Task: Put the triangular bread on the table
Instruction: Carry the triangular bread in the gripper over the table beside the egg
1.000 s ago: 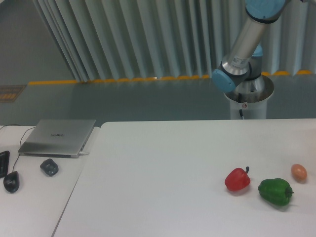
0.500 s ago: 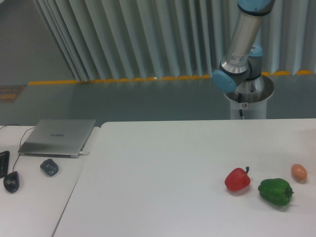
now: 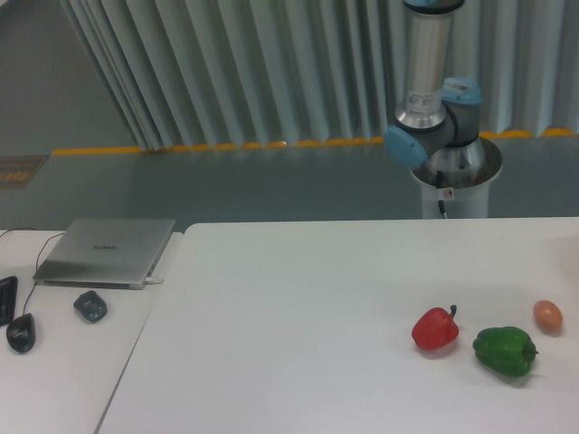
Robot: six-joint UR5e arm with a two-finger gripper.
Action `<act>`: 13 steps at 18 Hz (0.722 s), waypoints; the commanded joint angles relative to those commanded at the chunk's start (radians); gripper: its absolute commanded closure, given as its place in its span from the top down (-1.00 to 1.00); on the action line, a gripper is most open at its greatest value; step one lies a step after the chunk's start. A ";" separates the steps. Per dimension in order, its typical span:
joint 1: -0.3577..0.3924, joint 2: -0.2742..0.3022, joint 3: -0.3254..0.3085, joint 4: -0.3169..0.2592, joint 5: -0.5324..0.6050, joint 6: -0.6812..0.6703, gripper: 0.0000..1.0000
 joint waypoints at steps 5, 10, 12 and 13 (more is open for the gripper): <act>-0.089 0.035 -0.029 0.008 0.060 -0.002 -0.55; -0.218 0.025 -0.035 0.018 0.205 -0.069 -0.52; -0.242 0.020 -0.035 0.031 0.224 -0.081 -0.52; -0.250 0.022 -0.037 0.032 0.230 -0.084 -0.52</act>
